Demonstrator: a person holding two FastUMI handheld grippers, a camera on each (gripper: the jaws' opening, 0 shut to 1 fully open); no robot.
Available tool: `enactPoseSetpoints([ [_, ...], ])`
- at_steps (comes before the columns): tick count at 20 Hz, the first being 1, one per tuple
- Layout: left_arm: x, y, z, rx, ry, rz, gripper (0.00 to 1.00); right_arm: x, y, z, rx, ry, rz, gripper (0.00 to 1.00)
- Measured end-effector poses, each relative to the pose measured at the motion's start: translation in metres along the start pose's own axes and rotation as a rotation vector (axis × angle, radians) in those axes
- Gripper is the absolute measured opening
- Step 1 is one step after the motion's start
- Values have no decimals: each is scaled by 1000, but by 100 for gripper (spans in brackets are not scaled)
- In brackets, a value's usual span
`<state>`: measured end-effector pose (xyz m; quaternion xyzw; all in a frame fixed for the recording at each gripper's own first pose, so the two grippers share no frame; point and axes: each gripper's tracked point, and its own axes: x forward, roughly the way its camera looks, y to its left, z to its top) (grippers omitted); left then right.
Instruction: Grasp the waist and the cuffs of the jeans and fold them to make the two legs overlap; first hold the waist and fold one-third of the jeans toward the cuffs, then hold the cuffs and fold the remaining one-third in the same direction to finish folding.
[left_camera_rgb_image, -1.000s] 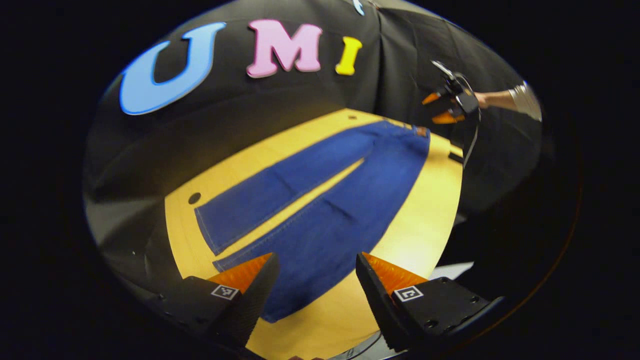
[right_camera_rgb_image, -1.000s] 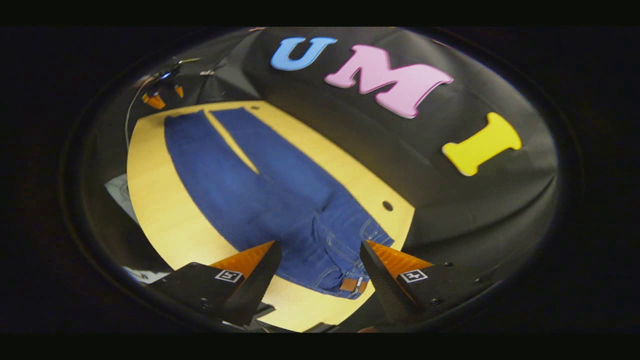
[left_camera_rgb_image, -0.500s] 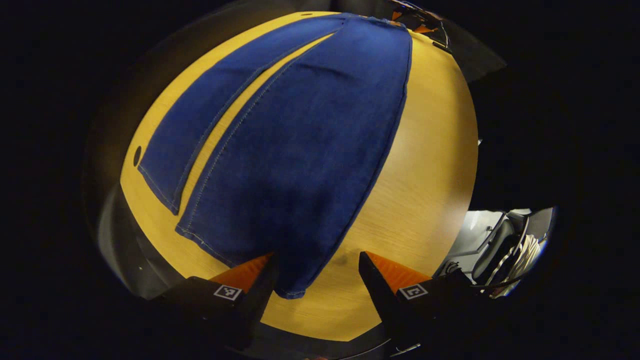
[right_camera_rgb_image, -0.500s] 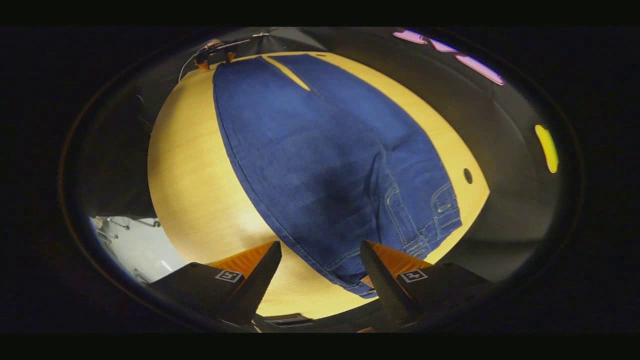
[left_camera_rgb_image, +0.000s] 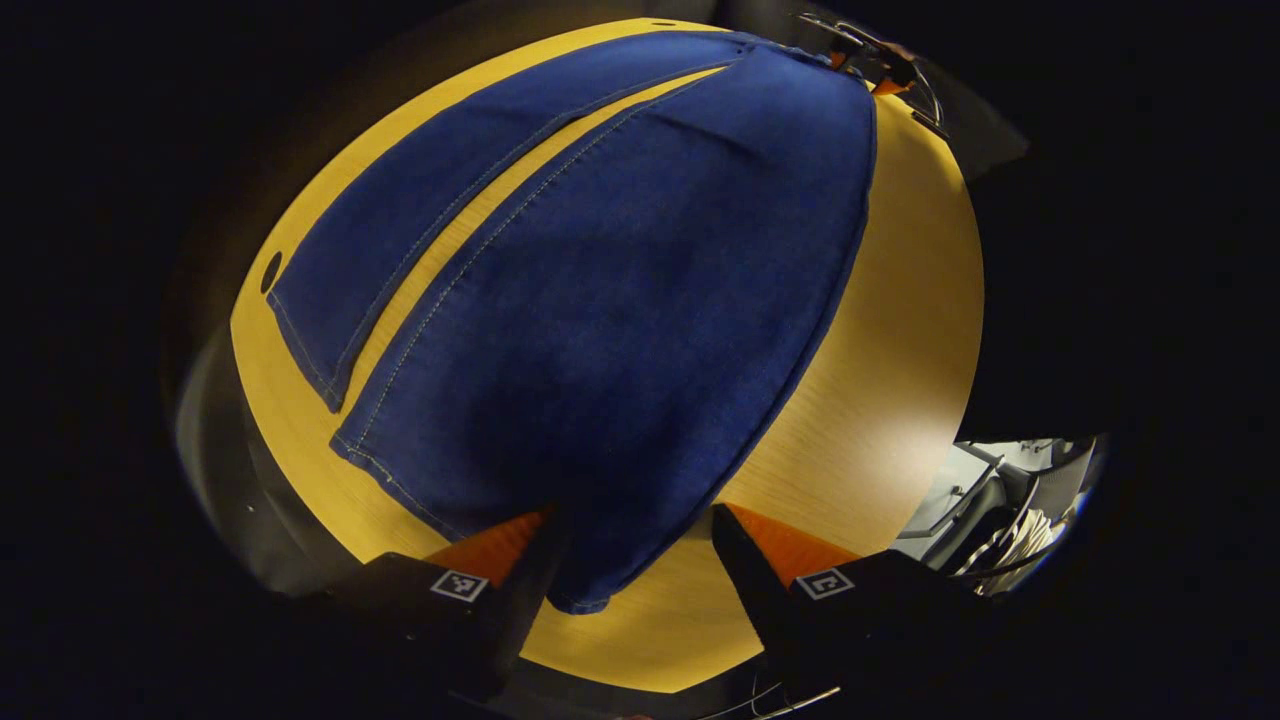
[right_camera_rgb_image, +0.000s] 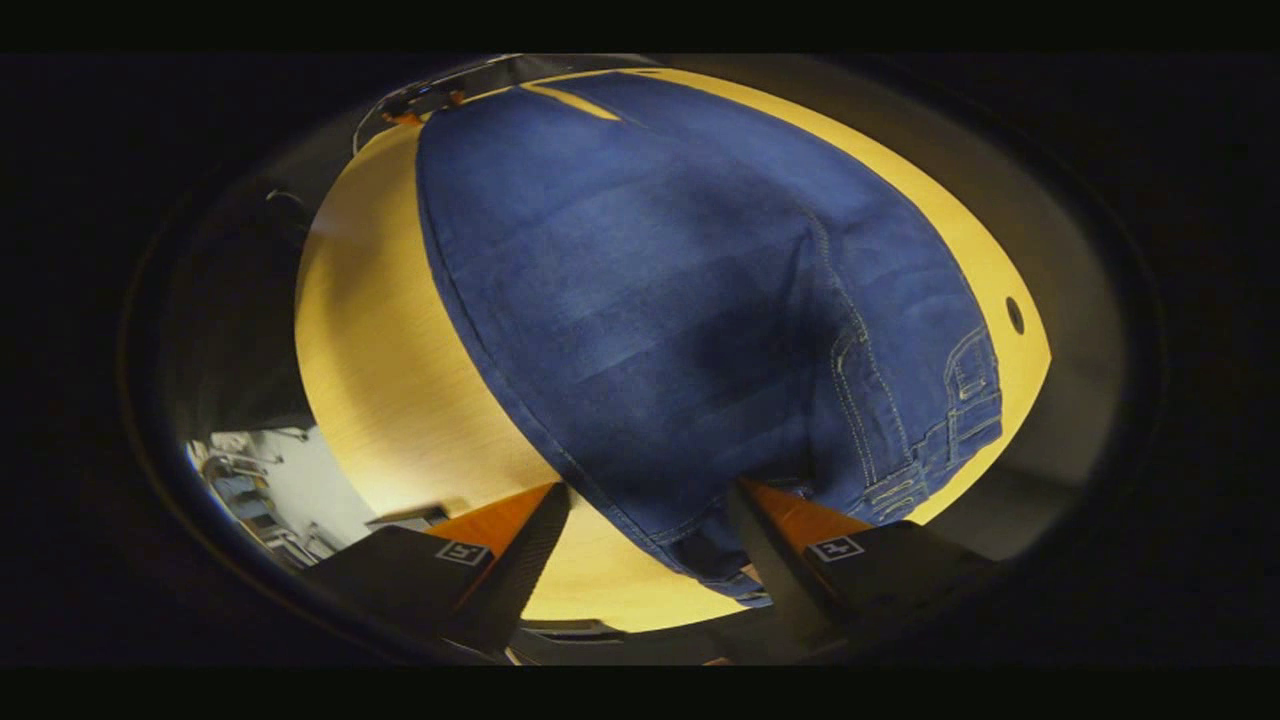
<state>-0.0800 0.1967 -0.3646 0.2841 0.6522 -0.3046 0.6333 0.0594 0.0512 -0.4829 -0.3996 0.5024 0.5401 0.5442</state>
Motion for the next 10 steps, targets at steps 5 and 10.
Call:
enactPoseSetpoints([
  [5,1,-1,-1,-8,38,4,96,2,-2,-6,64,11,2,98],
  [10,0,22,13,-84,62,62,48,5,-40,3,388,-56,-112,16],
])
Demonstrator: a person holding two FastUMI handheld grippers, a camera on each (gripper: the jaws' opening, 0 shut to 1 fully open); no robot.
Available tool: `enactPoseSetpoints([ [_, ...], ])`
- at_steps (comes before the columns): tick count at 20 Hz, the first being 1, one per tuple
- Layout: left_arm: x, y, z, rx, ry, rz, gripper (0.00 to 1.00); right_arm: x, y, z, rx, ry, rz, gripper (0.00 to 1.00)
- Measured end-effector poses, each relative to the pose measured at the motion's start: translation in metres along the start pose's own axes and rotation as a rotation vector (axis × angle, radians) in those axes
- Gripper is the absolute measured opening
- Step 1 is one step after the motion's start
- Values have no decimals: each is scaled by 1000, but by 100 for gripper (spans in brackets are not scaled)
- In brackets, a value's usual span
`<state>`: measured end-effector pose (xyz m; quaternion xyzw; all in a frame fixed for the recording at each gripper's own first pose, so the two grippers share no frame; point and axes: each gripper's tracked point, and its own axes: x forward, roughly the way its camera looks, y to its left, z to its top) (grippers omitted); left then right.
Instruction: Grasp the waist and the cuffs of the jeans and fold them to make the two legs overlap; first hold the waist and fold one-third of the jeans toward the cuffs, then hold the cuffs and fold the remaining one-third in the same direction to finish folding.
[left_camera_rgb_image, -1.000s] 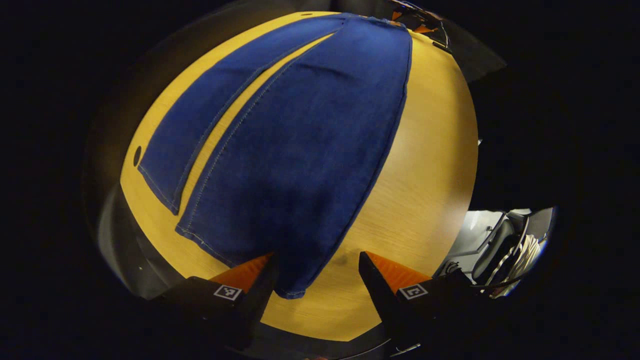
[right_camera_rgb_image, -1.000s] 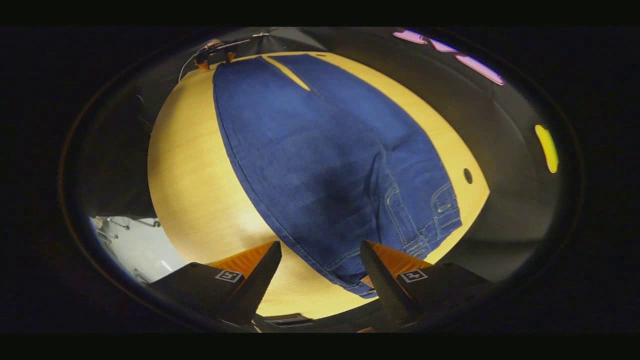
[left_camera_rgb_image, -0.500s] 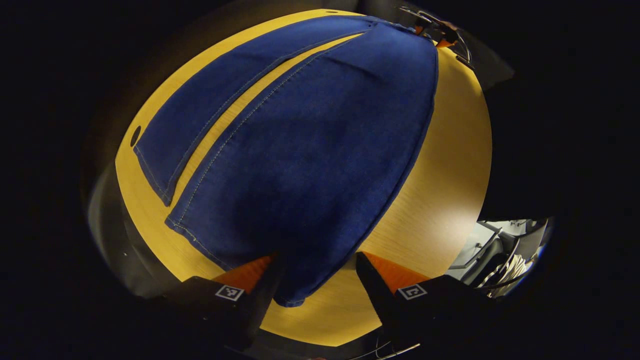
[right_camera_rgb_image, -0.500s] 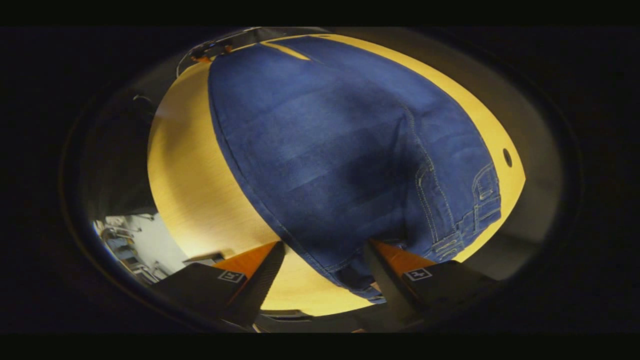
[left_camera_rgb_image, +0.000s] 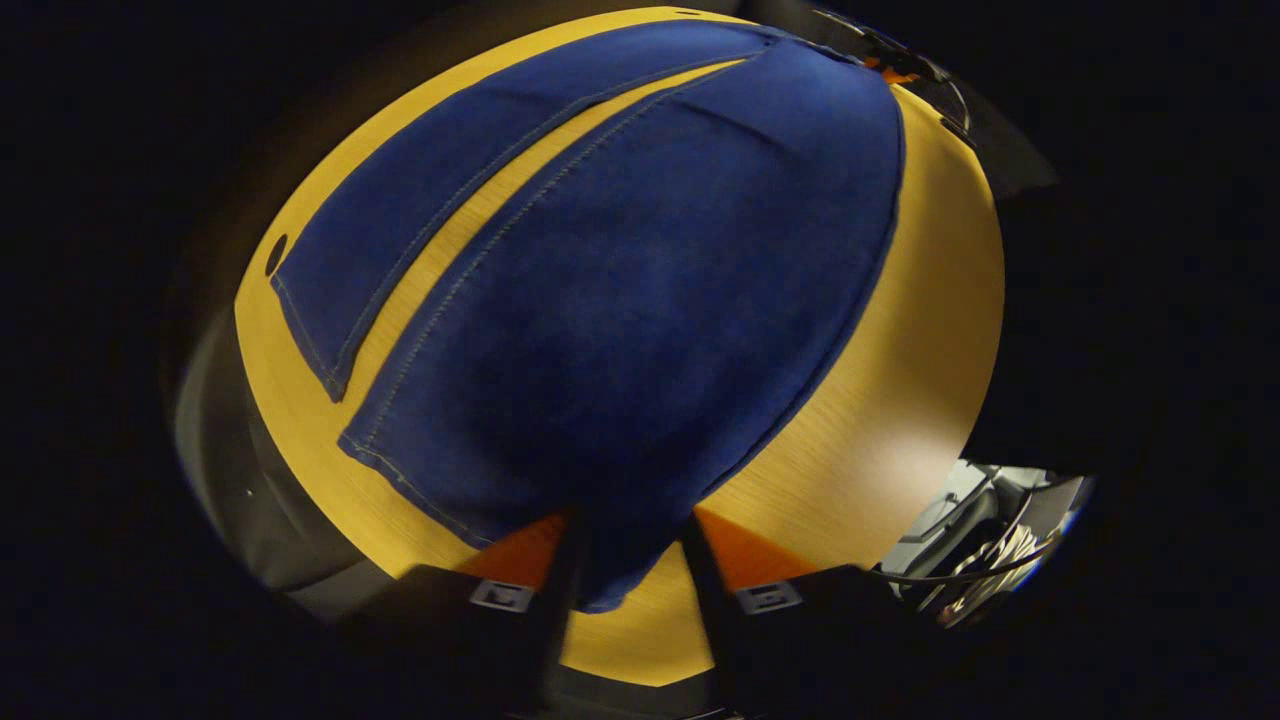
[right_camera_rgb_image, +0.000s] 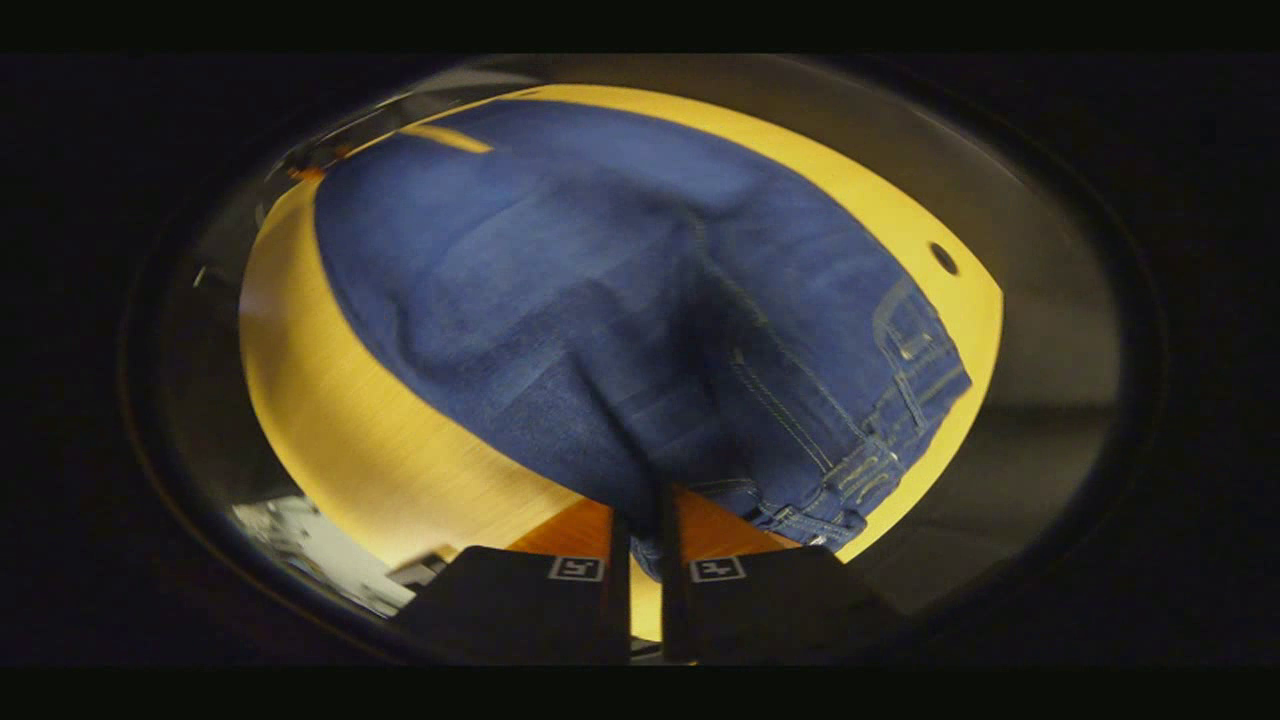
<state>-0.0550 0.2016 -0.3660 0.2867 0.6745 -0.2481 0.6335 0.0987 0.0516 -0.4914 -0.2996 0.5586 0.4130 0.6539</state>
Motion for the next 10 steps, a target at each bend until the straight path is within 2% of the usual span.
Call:
enactPoseSetpoints([
  [2,3,2,2,-97,18,-13,5,-2,-5,3,73,-36,-24,12],
  [4,-2,1,0,-208,19,-20,6,-2,-5,4,130,-56,-26,12],
  [6,-9,5,7,-243,-17,-8,6,-8,-5,9,180,-96,-17,4],
  [7,-14,12,11,-249,-35,4,6,-14,-7,14,188,-128,-13,6],
  [10,-45,46,40,-307,-115,100,6,-40,-15,36,179,-236,-23,6],
])
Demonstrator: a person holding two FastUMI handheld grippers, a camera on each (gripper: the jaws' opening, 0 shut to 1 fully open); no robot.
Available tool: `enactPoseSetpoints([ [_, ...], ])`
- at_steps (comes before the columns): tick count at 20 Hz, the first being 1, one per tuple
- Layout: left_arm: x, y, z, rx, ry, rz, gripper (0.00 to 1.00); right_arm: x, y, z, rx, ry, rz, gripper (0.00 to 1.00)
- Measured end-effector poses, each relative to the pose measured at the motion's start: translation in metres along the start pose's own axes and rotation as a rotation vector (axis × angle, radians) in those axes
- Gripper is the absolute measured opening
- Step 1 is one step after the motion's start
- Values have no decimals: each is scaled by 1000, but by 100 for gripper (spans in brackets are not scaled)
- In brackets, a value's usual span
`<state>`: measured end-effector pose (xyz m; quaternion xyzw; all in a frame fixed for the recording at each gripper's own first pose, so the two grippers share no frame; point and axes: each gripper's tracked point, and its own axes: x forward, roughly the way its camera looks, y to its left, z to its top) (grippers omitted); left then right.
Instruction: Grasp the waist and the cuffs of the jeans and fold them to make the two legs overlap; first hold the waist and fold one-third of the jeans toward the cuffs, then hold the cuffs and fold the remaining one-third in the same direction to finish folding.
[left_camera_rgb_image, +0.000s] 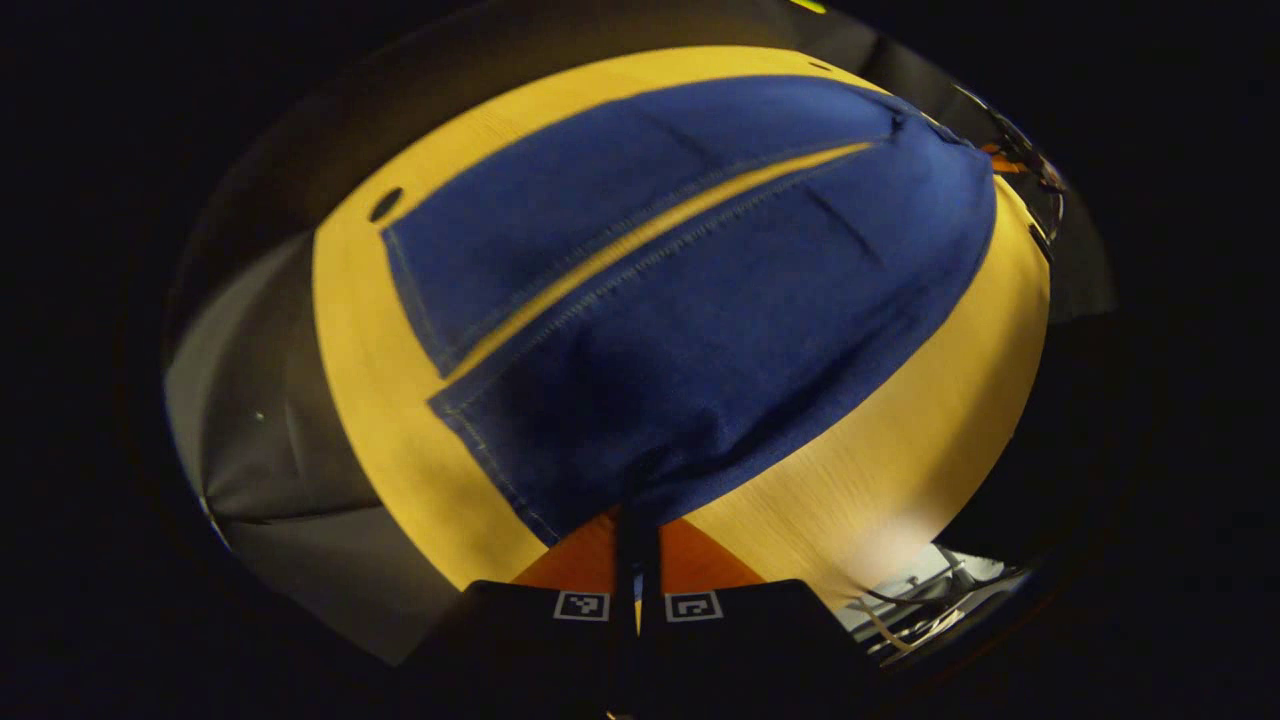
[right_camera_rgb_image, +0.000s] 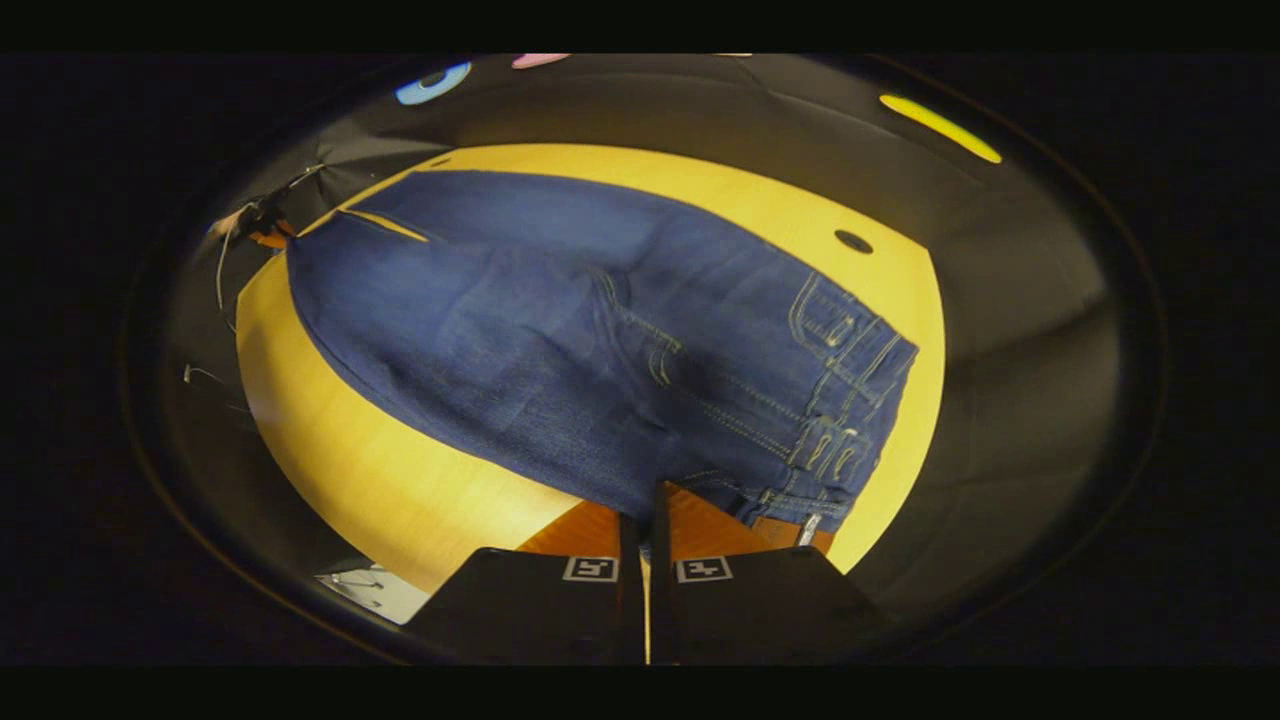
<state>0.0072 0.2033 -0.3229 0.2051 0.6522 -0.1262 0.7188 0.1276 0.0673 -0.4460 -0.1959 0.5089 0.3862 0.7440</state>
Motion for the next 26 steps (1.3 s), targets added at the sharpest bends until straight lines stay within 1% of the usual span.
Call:
enactPoseSetpoints([
  [1,-8,3,13,-40,-44,20,6,-8,-2,13,8,-44,-10,6],
  [3,-29,11,37,-122,-101,27,4,-26,-8,46,39,-147,-22,6],
  [4,-35,17,47,-147,-117,29,6,-38,-12,65,53,-205,-27,6],
  [6,-45,30,64,-183,-135,53,6,-66,-24,106,104,-306,-49,6],
  [8,-49,43,82,-216,-137,86,6,-81,-34,133,142,-344,-69,6],
  [9,-44,54,89,-237,-126,96,6,-85,-41,146,138,-351,-80,0],
  [10,-39,61,96,-259,-111,107,6,-80,-47,153,130,-351,-87,6],
  [12,-29,77,111,-286,-107,125,6,-71,-53,164,116,-344,-96,6],
  [13,-26,80,120,-321,-114,128,7,-65,-57,169,121,-336,-99,6],
  [14,-26,84,131,-376,-128,124,5,-59,-63,176,129,-337,-105,1],
  [15,-18,88,142,-447,-146,112,5,-50,-71,182,136,-336,-115,6],
  [16,-15,92,157,-512,-168,106,7,-38,-78,188,156,-331,-123,6],
  [17,-18,91,167,-559,-182,107,6,-24,-83,191,187,-313,-130,6],
  [18,-16,93,173,-574,-187,123,6,-10,-87,193,220,-295,-135,6],
  [20,0,102,177,-578,-189,184,6,24,-92,198,288,-260,-138,6],
  [21,3,102,178,-575,-186,197,6,41,-95,200,326,-243,-143,6],
  [22,3,104,181,-567,-180,202,6,56,-96,198,370,-222,-140,1],
  [23,3,102,184,-560,-173,207,6,67,-94,196,426,-202,-122,6],
  [24,1,101,187,-553,-169,209,7,72,-92,197,478,-203,-103,5],
  [25,1,100,188,-550,-170,212,7,72,-96,199,516,-218,-110,9],
  [26,-4,103,191,-552,-189,222,10,66,-95,204,539,-244,-100,30],
])
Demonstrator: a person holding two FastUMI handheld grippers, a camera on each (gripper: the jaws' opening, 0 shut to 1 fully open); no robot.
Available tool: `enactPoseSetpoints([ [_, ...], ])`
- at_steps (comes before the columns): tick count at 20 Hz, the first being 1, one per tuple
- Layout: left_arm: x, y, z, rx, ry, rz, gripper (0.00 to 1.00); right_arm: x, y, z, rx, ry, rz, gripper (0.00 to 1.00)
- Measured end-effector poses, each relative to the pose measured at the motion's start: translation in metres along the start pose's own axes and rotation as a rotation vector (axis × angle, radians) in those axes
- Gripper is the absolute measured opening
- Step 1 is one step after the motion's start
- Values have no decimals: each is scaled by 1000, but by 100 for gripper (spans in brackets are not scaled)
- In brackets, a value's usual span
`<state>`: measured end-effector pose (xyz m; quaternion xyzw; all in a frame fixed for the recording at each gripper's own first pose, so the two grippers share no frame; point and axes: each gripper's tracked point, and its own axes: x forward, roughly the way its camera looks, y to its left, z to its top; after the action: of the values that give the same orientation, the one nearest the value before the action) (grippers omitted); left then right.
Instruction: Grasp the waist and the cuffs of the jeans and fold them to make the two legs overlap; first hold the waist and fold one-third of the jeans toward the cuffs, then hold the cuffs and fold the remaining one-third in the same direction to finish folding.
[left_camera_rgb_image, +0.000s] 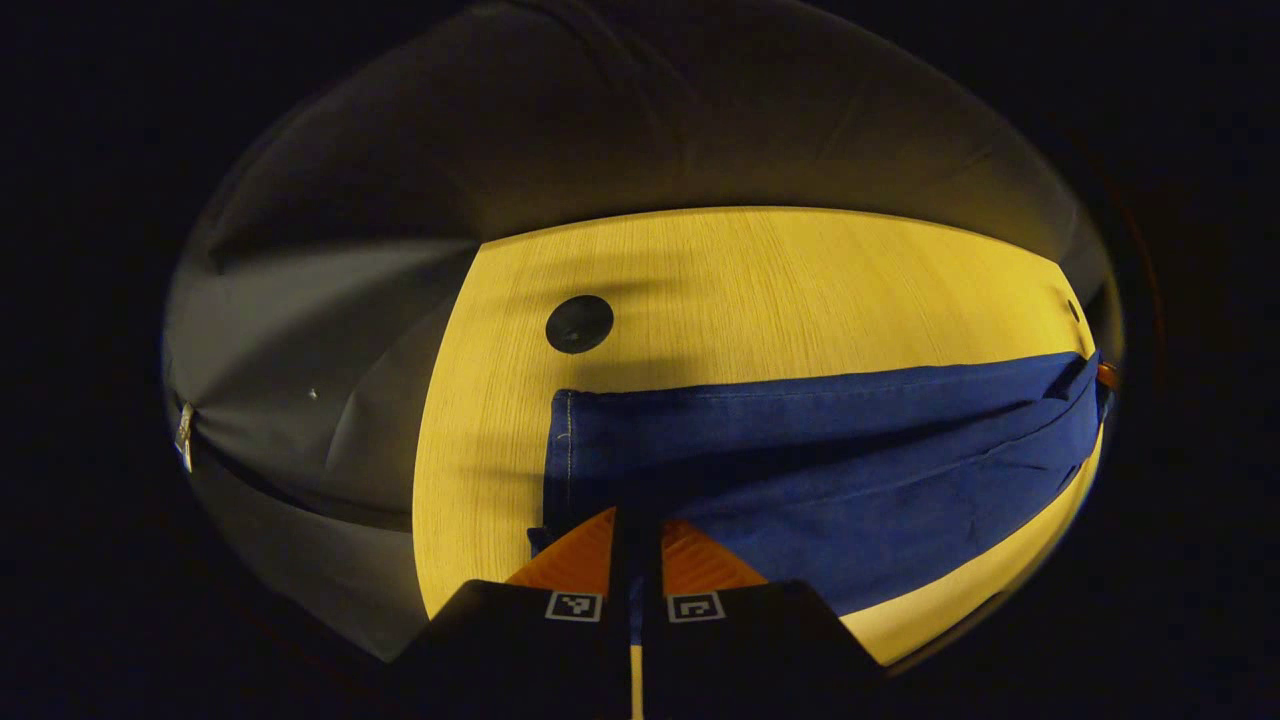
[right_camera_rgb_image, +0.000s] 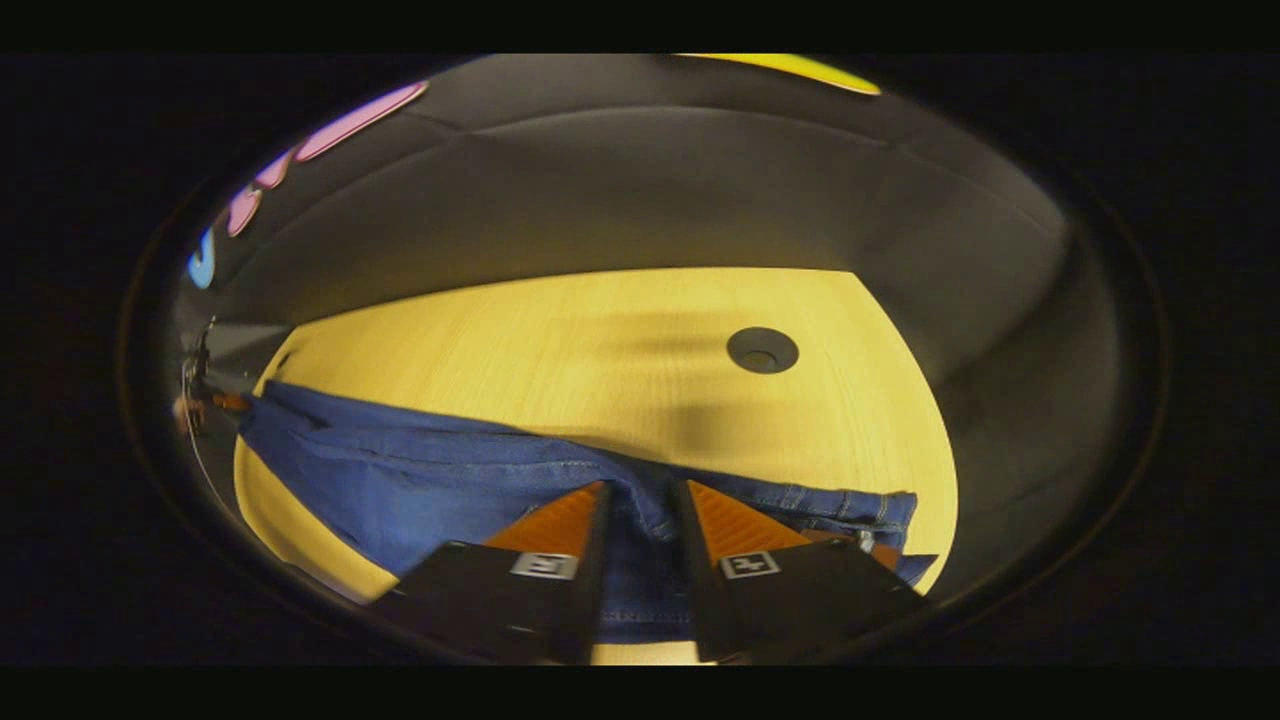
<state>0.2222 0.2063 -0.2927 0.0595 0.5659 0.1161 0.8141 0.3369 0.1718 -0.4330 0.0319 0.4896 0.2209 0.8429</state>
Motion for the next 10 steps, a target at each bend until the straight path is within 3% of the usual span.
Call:
enactPoseSetpoints([
  [1,-2,2,5,-12,-29,-5,12,-2,1,8,8,-21,5,52],
  [3,-10,23,15,-8,-93,38,27,-13,3,18,11,-53,17,95],
  [6,-55,56,51,18,-271,130,99,-45,-4,33,0,-113,8,99],
  [10,-144,35,70,-3,-516,70,98,-97,-25,42,98,-180,-16,99],
])
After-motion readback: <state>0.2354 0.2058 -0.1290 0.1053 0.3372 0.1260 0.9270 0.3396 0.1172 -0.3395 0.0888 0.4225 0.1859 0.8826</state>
